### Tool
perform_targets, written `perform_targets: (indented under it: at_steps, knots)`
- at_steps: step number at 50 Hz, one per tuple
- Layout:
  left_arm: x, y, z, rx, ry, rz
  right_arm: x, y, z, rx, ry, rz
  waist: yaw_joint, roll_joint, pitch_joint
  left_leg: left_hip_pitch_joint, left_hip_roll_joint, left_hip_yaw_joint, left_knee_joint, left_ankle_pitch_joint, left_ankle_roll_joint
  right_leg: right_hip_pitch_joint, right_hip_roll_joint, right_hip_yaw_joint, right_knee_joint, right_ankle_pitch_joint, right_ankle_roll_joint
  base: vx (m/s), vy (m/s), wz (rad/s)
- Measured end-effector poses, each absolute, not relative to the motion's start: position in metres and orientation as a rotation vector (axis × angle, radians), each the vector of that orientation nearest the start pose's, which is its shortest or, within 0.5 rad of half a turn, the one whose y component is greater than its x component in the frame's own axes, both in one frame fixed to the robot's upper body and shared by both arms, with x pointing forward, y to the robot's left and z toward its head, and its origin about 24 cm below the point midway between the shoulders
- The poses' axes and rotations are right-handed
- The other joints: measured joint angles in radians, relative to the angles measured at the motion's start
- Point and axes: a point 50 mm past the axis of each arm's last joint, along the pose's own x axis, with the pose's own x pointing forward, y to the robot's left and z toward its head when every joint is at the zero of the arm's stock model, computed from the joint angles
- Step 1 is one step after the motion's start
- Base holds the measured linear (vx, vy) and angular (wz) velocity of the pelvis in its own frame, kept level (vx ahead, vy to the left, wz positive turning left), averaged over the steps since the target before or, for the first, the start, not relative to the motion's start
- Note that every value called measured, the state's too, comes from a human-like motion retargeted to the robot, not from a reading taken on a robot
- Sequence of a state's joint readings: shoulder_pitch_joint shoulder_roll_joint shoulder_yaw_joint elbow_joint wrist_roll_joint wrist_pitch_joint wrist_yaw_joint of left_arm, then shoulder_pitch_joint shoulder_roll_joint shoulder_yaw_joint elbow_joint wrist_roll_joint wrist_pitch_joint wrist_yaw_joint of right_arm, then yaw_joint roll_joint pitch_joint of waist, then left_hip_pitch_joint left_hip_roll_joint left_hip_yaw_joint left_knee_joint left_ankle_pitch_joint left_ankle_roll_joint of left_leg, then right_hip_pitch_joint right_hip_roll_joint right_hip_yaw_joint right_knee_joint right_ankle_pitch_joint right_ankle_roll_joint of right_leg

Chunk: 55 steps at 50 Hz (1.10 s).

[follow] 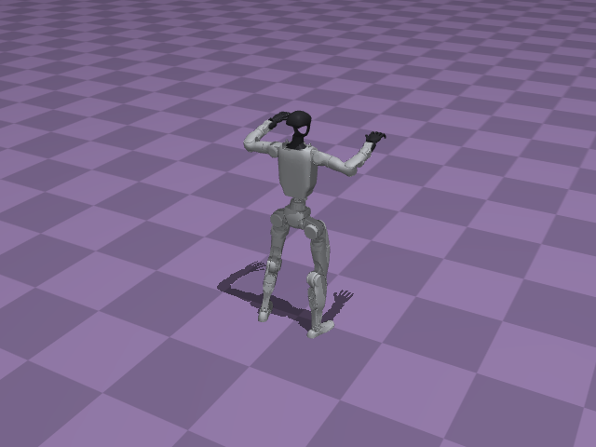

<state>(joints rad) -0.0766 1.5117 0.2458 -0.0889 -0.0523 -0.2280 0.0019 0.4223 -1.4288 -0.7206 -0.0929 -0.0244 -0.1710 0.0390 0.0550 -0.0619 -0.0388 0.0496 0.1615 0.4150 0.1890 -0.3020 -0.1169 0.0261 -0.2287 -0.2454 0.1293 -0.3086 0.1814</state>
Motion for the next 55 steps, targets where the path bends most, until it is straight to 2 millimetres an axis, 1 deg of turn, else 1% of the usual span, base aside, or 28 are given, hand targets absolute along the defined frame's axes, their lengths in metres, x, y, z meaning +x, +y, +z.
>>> perform_targets:
  at_steps: [22, 25, 28, 30, 32, 33, 35, 37, 38, 39, 40, 41, 42, 43, 44, 45, 47, 50, 52, 53, 55]
  knots:
    - [0.240, 0.295, 0.312, 1.469, -0.514, 0.014, 0.204, -0.343, 0.302, -1.543, -0.292, -0.183, 0.002, 0.002, 0.003, 0.000, -0.001, 0.001, 0.002, -0.004, 0.001, 0.000, -0.002, 0.001, 0.000, 0.000, 0.000, 0.00, 0.00, 0.00]
    - [0.244, 0.300, 0.302, 1.384, -0.518, 0.045, 0.206, -0.343, 0.299, -1.475, -0.329, -0.201, 0.000, 0.009, 0.001, -0.005, -0.001, -0.002, 0.006, -0.006, 0.004, -0.002, -0.002, -0.001, 0.000, 0.000, -0.001, 0.00, 0.00, 0.00]
    - [0.255, 0.312, 0.277, 1.259, -0.458, 0.076, 0.214, -0.349, 0.282, -1.330, -0.344, -0.234, -0.002, 0.015, -0.018, -0.010, -0.003, -0.005, 0.003, -0.010, 0.006, -0.005, -0.003, -0.003, -0.001, -0.002, -0.003, 0.00, 0.00, 0.00]
    - [0.264, 0.323, 0.254, 1.207, -0.378, 0.099, 0.222, -0.355, 0.262, -1.230, -0.320, -0.254, -0.004, 0.015, -0.026, -0.009, -0.003, -0.005, 0.002, -0.012, 0.007, -0.006, -0.003, -0.002, 0.000, -0.004, -0.005, 0.00, 0.00, 0.00]
    - [0.274, 0.333, 0.221, 1.136, -0.273, 0.130, 0.233, -0.362, 0.233, -1.121, -0.263, -0.283, -0.004, 0.015, -0.027, -0.007, -0.004, -0.004, 0.004, -0.015, 0.011, -0.005, -0.005, 0.000, 0.002, -0.004, -0.008, 0.00, 0.00, 0.00]
    - [0.278, 0.338, 0.201, 1.085, -0.212, 0.147, 0.238, -0.365, 0.214, -1.054, -0.225, -0.303, -0.003, 0.015, -0.024, -0.004, -0.005, -0.004, 0.006, -0.016, 0.014, -0.003, -0.005, 0.001, 0.004, -0.005, -0.010, 0.00, 0.00, 0.00]
    - [0.285, 0.346, 0.154, 0.959, -0.071, 0.198, 0.249, -0.370, 0.168, -0.882, -0.131, -0.364, -0.002, 0.013, -0.015, 0.003, -0.006, -0.002, 0.011, -0.020, 0.022, 0.002, -0.007, 0.006, 0.008, -0.007, -0.018, 0.00, 0.00, 0.00]
    - [0.284, 0.352, 0.095, 0.791, 0.103, 0.304, 0.254, -0.373, 0.109, -0.699, 0.015, -0.480, 0.001, 0.013, -0.005, 0.016, -0.007, 0.002, 0.012, -0.024, 0.031, 0.010, -0.008, 0.012, 0.012, -0.011, -0.028, 0.00, 0.00, 0.00]
    - [0.280, 0.352, 0.061, 0.687, 0.208, 0.376, 0.253, -0.370, 0.075, -0.595, 0.111, -0.547, 0.004, 0.013, -0.001, 0.023, -0.007, 0.004, 0.011, -0.026, 0.036, 0.014, -0.009, 0.016, 0.013, -0.012, -0.033, 0.00, 0.00, 0.00]
    - [0.272, 0.351, 0.027, 0.582, 0.336, 0.453, 0.249, -0.366, 0.040, -0.480, 0.228, -0.611, 0.006, 0.012, 0.003, 0.029, -0.008, 0.006, 0.010, -0.027, 0.041, 0.018, -0.009, 0.018, 0.013, -0.014, -0.038, 0.00, 0.00, 0.00]
    - [0.259, 0.345, -0.008, 0.480, 0.480, 0.525, 0.242, -0.357, 0.004, -0.365, 0.360, -0.671, 0.007, 0.011, 0.006, 0.034, -0.009, 0.007, 0.008, -0.028, 0.044, 0.022, -0.009, 0.021, 0.013, -0.015, -0.042, 0.00, 0.00, 0.00]
    - [0.243, 0.338, -0.040, 0.383, 0.646, 0.567, 0.230, -0.346, -0.030, -0.256, 0.516, -0.695, 0.007, 0.009, 0.008, 0.037, -0.009, 0.008, 0.008, -0.028, 0.047, 0.024, -0.009, 0.023, 0.013, -0.016, -0.047, 0.00, 0.00, 0.00]
    - [0.223, 0.327, -0.068, 0.301, 0.810, 0.583, 0.217, -0.333, -0.060, -0.158, 0.670, -0.700, 0.008, 0.008, 0.010, 0.039, -0.010, 0.008, 0.007, -0.029, 0.049, 0.025, -0.009, 0.024, 0.012, -0.017, -0.052, 0.00, 0.00, 0.00]
    - [0.203, 0.315, -0.091, 0.247, 0.965, 0.561, 0.201, -0.318, -0.085, -0.074, 0.817, -0.671, 0.008, 0.006, 0.015, 0.040, -0.010, 0.007, 0.007, -0.029, 0.051, 0.026, -0.009, 0.025, 0.013, -0.018, -0.056, 0.00, 0.00, 0.00]
    - [0.184, 0.301, -0.108, 0.204, 1.086, 0.527, 0.187, -0.303, -0.104, -0.025, 0.938, -0.627, 0.008, 0.005, 0.024, 0.039, -0.011, 0.006, 0.008, -0.029, 0.054, 0.027, -0.010, 0.025, 0.013, -0.018, -0.061, 0.00, 0.00, 0.00]
    - [0.166, 0.287, -0.123, 0.167, 1.190, 0.487, 0.172, -0.288, -0.120, 0.008, 1.045, -0.573, 0.009, 0.004, 0.035, 0.039, -0.012, 0.004, 0.009, -0.029, 0.056, 0.027, -0.011, 0.025, 0.014, -0.019, -0.065, 0.00, 0.00, 0.00]
    - [0.141, 0.262, -0.141, 0.063, 1.257, 0.479, 0.150, -0.259, -0.140, 0.003, 1.154, -0.518, 0.015, 0.003, 0.067, 0.040, -0.013, 0.006, 0.009, -0.029, 0.058, 0.026, -0.011, 0.029, 0.014, -0.017, -0.070, 0.00, 0.00, 0.00]
    - [0.116, 0.232, -0.158, -0.114, 1.258, 0.521, 0.128, -0.218, -0.157, -0.028, 1.208, -0.424, 0.028, -0.001, 0.119, 0.035, -0.013, 0.006, 0.010, -0.029, 0.057, 0.019, -0.011, 0.030, 0.017, -0.013, -0.070, 0.00, 0.00, 0.00]
    - [0.099, 0.218, -0.165, -0.238, 1.265, 0.572, 0.117, -0.194, -0.164, -0.017, 1.210, -0.329, 0.062, -0.010, 0.142, 0.032, -0.021, 0.023, 0.003, -0.026, 0.065, -0.006, -0.017, 0.051, 0.029, -0.009, -0.073, -0.05, 0.04, -0.24]
    - [0.091, 0.213, -0.168, -0.269, 1.270, 0.597, 0.114, -0.186, -0.164, -0.033, 1.189, -0.304, 0.064, -0.009, 0.160, 0.036, -0.016, 0.017, 0.001, -0.022, 0.057, 0.004, -0.012, 0.042, 0.022, -0.004, -0.068, 0.00, 0.00, 0.00]
    - [0.075, 0.211, -0.171, -0.287, 1.290, 0.650, 0.111, -0.186, -0.163, -0.040, 1.152, -0.333, 0.074, -0.016, 0.184, 0.025, -0.013, 0.010, 0.007, -0.019, 0.053, 0.004, -0.010, 0.034, 0.016, 0.005, -0.060, -0.06, 0.01, 0.20]
